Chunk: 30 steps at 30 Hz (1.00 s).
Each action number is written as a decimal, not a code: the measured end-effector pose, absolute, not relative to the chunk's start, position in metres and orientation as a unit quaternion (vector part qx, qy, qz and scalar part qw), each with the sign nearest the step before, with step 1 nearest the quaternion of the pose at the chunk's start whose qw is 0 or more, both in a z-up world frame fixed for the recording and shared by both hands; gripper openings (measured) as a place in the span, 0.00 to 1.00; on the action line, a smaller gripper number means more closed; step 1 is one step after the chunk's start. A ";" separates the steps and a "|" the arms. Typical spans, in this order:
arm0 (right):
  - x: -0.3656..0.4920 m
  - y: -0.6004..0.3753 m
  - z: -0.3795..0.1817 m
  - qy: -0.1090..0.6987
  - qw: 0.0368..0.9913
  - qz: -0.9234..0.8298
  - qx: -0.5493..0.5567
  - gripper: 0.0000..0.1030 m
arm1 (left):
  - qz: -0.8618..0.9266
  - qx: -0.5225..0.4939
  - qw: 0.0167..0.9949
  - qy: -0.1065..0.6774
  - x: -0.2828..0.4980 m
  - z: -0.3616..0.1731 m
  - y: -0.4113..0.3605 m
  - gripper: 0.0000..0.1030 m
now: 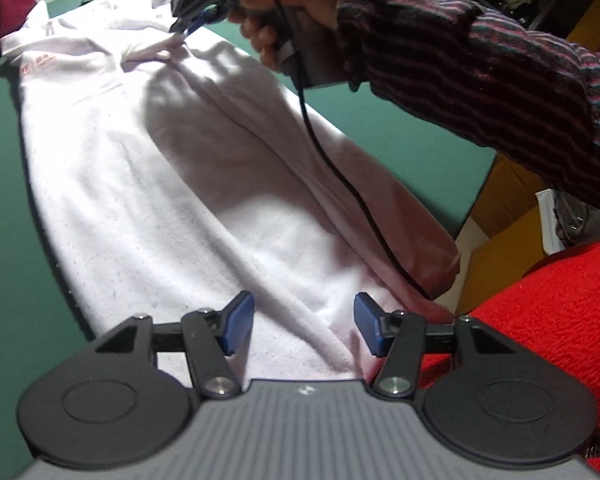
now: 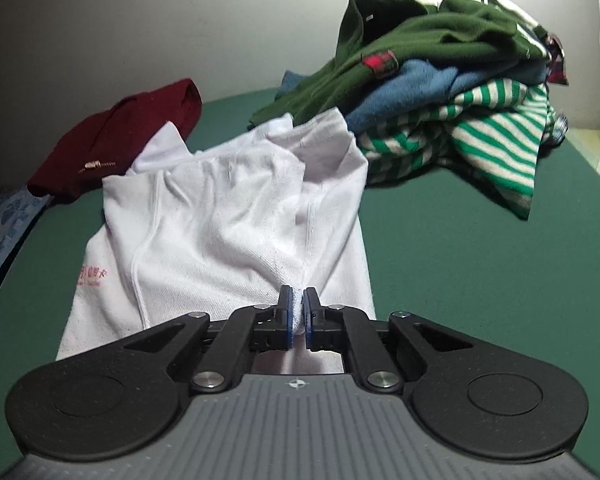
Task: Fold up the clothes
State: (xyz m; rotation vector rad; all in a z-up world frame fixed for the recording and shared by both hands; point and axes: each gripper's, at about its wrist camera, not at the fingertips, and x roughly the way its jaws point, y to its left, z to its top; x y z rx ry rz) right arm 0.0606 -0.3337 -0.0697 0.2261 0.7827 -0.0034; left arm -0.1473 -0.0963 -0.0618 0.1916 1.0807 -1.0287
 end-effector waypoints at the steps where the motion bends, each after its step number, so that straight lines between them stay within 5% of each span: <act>1: 0.060 -0.333 -0.072 0.383 0.917 0.000 0.110 0.07 | -0.470 0.090 0.728 0.490 -0.147 -0.061 -0.096 0.54; 4: 0.051 -0.336 -0.062 0.366 0.924 -0.014 0.110 0.28 | -0.476 0.098 0.730 0.480 -0.144 -0.054 -0.094 0.54; 14: 0.034 -0.327 -0.044 0.341 0.934 0.017 0.110 0.19 | -0.448 0.101 0.754 0.470 -0.112 -0.065 -0.107 0.56; 17: 0.032 -0.324 -0.045 0.346 0.931 0.028 0.111 0.00 | -0.450 0.101 0.757 0.462 -0.111 -0.064 -0.104 0.56; 20: 0.029 -0.321 -0.047 0.351 0.929 0.039 0.112 0.02 | -0.455 0.097 0.757 0.459 -0.108 -0.060 -0.104 0.50; 21: 0.029 -0.319 -0.048 0.353 0.928 0.043 0.112 0.11 | -0.457 0.091 0.760 0.454 -0.105 -0.057 -0.103 0.49; 30: -0.006 -0.320 -0.074 0.380 0.920 0.040 0.084 0.16 | -0.460 0.106 0.754 0.457 -0.105 -0.062 -0.121 0.49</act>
